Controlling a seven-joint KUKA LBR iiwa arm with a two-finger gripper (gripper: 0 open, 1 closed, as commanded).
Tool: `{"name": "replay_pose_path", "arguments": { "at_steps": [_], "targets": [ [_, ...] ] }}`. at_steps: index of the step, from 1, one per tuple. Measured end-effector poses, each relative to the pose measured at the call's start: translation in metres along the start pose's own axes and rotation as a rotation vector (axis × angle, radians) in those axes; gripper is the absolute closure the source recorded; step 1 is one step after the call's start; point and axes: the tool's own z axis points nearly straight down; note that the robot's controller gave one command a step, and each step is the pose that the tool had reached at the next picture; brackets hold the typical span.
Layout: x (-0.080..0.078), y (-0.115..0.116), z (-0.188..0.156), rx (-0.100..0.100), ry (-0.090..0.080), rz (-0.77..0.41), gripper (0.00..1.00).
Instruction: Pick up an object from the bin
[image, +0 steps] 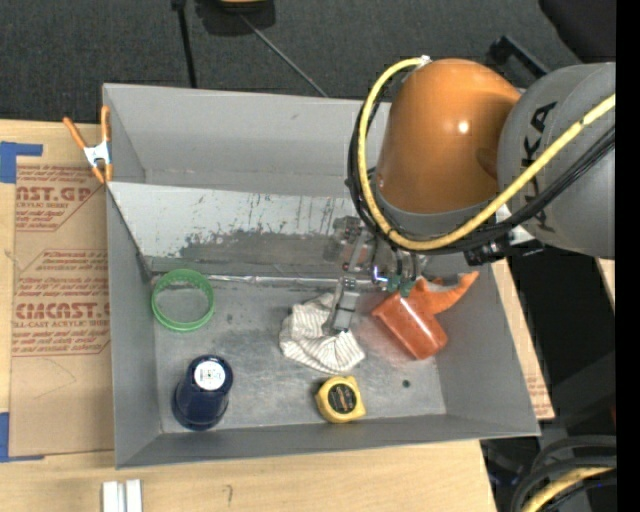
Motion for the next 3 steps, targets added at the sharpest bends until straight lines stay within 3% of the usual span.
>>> {"name": "replay_pose_path", "arguments": {
  "at_steps": [1,2,3],
  "targets": [
    [0.013,-0.012,0.033,0.0,0.003,0.043,0.0],
    [0.016,-0.011,0.067,0.001,0.002,0.042,0.0],
    [0.014,-0.017,0.098,0.001,0.003,0.215,0.0]
  ]
}}
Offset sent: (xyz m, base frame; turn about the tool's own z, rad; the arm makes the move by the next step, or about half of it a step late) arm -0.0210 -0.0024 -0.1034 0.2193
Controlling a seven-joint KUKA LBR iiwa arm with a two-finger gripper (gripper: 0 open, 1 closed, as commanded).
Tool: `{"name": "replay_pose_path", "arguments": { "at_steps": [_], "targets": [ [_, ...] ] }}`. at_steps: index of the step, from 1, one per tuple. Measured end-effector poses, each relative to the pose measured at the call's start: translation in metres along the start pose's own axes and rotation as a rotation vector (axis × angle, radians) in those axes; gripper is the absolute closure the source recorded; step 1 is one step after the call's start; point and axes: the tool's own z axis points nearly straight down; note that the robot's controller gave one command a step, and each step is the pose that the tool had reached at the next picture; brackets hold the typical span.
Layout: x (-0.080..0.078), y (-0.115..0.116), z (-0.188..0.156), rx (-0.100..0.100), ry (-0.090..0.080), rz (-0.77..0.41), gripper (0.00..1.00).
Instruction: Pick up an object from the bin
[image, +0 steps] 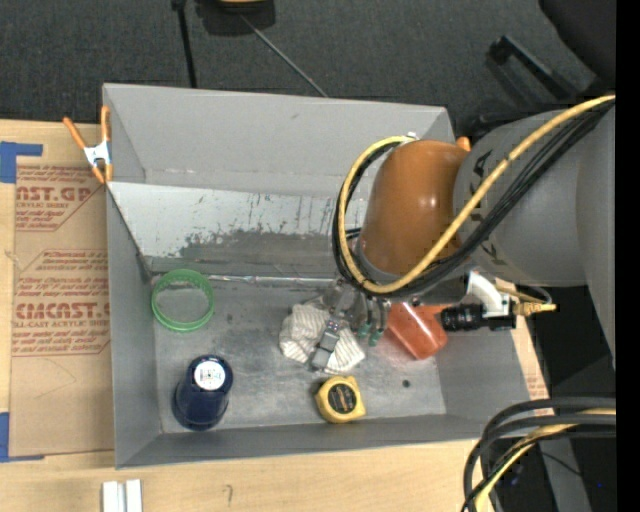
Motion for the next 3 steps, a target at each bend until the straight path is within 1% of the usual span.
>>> {"name": "replay_pose_path", "arguments": {
  "at_steps": [1,2,3],
  "targets": [
    [-0.02,-0.018,0.038,0.0,-0.001,-0.129,0.0],
    [-0.016,-0.022,0.048,0.003,0.003,-0.051,0.0],
    [-0.02,-0.006,0.106,0.0,0.0,-0.177,1.0]
  ]
}}
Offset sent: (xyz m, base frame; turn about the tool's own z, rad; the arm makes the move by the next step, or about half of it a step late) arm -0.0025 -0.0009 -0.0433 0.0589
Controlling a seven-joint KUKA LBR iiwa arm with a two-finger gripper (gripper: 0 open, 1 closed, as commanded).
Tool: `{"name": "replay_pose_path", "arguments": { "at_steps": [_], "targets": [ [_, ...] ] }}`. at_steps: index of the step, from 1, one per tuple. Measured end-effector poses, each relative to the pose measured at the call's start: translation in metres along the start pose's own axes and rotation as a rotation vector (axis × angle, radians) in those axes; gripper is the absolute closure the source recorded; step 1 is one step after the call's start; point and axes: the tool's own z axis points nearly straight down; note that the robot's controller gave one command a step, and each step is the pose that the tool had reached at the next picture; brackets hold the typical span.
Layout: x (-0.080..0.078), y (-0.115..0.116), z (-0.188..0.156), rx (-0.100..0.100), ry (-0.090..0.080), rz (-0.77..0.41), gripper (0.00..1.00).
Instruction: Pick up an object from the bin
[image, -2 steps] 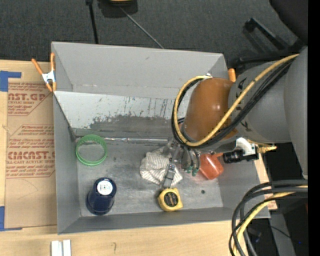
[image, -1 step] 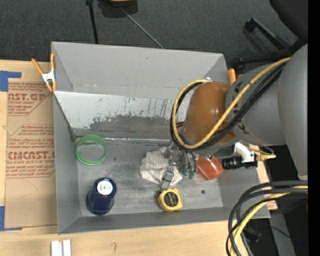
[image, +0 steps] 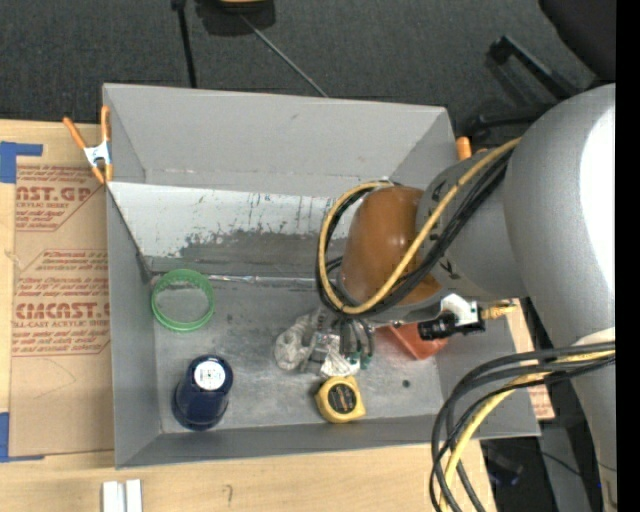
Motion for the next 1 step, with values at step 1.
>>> {"name": "replay_pose_path", "arguments": {
  "at_steps": [1],
  "targets": [
    [0.0,0.0,0.0,0.0,0.0,0.0,1.0]
  ]
}}
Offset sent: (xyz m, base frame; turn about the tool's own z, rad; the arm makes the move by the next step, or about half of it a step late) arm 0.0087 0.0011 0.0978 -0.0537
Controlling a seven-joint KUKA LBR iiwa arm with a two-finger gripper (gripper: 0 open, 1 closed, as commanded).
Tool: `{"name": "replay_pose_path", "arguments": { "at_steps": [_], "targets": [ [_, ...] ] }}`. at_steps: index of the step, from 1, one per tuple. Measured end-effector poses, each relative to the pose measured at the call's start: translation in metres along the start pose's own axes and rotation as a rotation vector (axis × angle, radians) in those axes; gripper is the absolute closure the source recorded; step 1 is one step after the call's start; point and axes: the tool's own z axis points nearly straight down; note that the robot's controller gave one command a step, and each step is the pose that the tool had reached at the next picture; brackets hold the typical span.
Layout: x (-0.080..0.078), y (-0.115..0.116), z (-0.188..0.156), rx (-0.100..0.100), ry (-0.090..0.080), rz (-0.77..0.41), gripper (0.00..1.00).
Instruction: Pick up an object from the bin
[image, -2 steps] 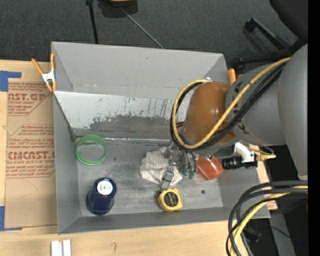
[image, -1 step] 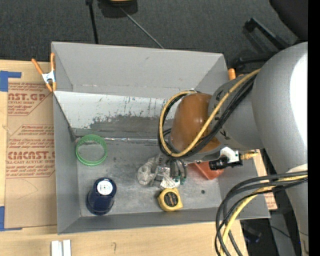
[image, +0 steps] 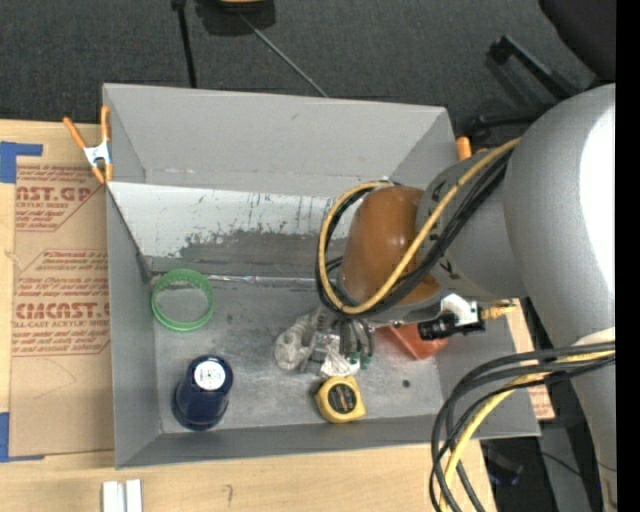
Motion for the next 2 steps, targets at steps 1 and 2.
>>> {"name": "replay_pose_path", "arguments": {
  "at_steps": [1,2],
  "targets": [
    [-0.0083,0.0041,-0.0973,-0.001,0.0,-0.054,1.0],
    [-0.0083,0.0041,-0.0973,-0.001,0.001,-0.054,1.0]
  ]
}}
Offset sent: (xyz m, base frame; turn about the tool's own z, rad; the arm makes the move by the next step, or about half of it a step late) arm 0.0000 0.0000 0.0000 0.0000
